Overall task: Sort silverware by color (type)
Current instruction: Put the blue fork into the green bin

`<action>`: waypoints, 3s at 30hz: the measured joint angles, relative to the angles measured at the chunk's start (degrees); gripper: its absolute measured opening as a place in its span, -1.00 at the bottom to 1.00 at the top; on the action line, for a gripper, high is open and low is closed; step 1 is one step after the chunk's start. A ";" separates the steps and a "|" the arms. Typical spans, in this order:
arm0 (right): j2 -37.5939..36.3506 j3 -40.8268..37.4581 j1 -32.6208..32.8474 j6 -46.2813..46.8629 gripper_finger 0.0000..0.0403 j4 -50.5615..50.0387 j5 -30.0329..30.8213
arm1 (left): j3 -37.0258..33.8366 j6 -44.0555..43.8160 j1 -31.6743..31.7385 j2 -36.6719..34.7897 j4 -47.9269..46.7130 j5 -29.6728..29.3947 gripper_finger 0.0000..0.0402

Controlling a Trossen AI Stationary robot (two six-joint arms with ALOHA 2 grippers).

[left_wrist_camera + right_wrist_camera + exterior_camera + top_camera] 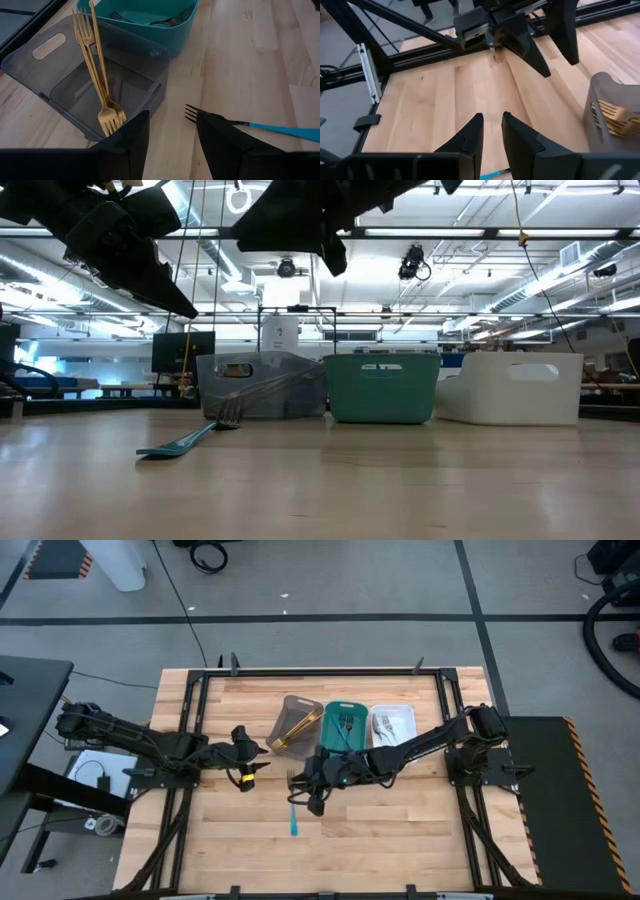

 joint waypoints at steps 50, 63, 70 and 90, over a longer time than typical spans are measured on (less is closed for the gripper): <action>18.66 8.72 4.32 4.11 -0.61 9.08 5.72 | 0.02 -0.02 -0.02 0.00 0.25 0.02 -0.14; 19.87 13.71 4.58 10.46 -0.61 -3.98 12.02 | 0.02 0.00 -0.02 0.00 0.43 0.02 -0.14; 22.51 13.93 4.84 11.99 -0.61 -3.17 12.02 | 0.02 0.00 -0.02 0.00 0.64 0.02 -0.14; 24.45 14.14 5.79 11.32 -0.53 -11.86 18.77 | 0.04 -0.07 -0.33 0.00 0.52 0.02 -0.14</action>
